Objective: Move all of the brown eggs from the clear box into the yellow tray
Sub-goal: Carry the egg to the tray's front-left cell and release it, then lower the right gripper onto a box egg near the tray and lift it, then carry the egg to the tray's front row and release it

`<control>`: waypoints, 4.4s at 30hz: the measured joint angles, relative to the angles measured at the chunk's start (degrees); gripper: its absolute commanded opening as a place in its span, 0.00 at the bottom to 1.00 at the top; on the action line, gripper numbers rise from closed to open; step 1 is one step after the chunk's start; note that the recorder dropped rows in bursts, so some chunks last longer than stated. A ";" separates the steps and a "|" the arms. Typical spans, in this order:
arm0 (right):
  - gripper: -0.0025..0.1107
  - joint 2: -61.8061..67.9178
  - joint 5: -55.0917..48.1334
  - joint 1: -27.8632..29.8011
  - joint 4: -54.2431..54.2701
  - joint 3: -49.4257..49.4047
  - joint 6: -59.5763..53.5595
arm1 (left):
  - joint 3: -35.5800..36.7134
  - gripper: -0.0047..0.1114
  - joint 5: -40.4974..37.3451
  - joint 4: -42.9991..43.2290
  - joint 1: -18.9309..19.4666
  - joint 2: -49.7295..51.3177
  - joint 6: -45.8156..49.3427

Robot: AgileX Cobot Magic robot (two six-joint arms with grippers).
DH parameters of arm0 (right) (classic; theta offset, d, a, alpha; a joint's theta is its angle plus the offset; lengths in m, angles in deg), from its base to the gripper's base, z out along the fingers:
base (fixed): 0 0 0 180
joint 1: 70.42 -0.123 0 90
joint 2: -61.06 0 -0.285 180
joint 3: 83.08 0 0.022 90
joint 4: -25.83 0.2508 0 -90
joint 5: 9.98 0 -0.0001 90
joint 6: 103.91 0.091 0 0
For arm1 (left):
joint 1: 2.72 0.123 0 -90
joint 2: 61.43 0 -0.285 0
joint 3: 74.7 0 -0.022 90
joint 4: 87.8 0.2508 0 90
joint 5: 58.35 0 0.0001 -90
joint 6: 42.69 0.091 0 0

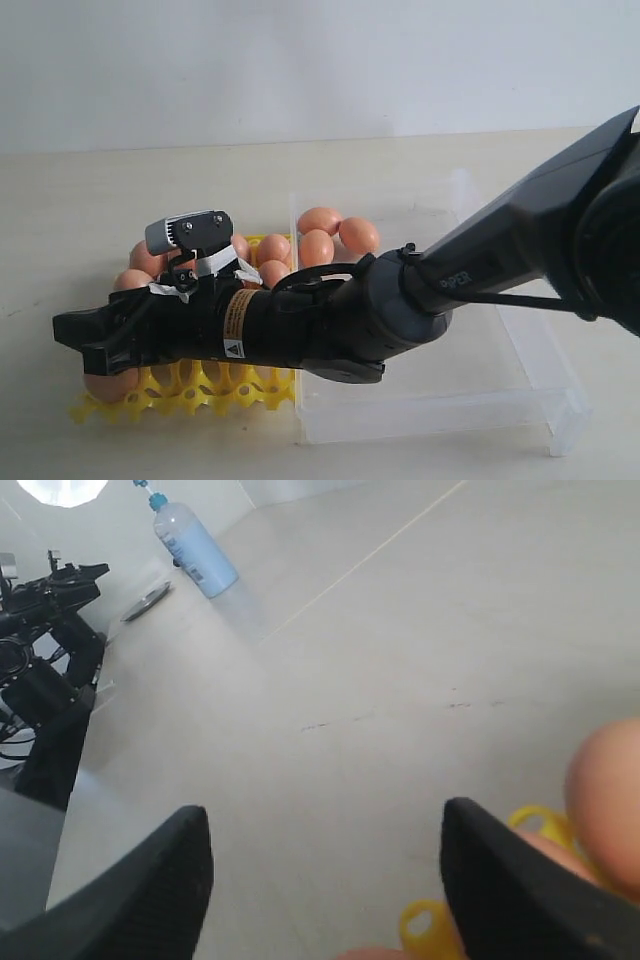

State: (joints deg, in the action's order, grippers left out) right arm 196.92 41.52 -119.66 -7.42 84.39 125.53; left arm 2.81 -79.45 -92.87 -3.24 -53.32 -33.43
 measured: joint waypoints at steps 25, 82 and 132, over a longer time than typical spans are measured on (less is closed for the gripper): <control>0.02 -33.32 -69.39 13.35 4.19 0.20 -18.26 | 0.00 0.04 0.00 0.00 0.00 0.00 0.00; 0.02 7.58 -109.09 21.00 27.35 48.56 -60.64 | 0.00 0.04 0.00 0.00 0.00 0.00 0.00; 0.02 -10.00 -5.87 -4.03 18.74 -15.96 -18.16 | 0.00 0.04 0.00 0.00 0.00 0.00 0.00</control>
State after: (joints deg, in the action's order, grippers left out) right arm 186.92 35.65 -123.70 11.33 68.43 107.38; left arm 2.81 -79.45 -92.87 -3.24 -53.32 -33.43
